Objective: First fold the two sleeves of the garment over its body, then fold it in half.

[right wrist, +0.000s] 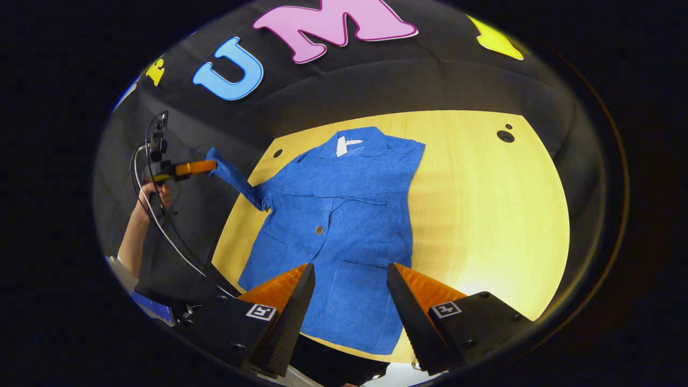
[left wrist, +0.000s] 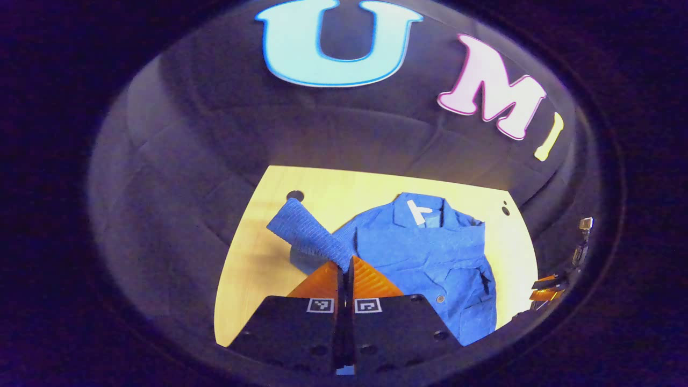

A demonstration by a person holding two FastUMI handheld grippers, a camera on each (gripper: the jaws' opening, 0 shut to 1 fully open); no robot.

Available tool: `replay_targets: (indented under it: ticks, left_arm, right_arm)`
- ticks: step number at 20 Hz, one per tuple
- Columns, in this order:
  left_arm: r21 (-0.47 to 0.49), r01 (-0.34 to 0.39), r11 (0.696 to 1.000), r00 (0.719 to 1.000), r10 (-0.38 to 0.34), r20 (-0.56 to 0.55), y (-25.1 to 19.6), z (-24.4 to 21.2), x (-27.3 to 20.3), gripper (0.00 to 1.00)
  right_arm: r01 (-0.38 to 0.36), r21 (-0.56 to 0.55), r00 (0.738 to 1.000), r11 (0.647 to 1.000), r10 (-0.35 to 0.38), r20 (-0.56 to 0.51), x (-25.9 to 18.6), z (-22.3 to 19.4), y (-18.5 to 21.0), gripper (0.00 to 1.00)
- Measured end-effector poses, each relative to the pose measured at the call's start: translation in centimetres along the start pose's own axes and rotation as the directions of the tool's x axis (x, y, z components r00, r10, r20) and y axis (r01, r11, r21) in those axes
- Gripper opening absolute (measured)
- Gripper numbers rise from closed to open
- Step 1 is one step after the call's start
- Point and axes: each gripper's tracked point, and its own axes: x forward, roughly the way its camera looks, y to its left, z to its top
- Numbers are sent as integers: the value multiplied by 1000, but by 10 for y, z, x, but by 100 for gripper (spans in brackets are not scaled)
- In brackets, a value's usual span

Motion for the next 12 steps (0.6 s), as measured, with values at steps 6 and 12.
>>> replay_targets:
  ticks: [6,12]
  left_arm:
    - [138,206,969,978,-200,-51,-175,39,75,0]
    - [50,328,943,920,-307,-245,-258,-7,160,0]
  right_arm:
    - [22,68,999,997,-25,40,-33,-3,-48,88]
    - [36,156,995,987,-50,86,-51,5,-106,88]
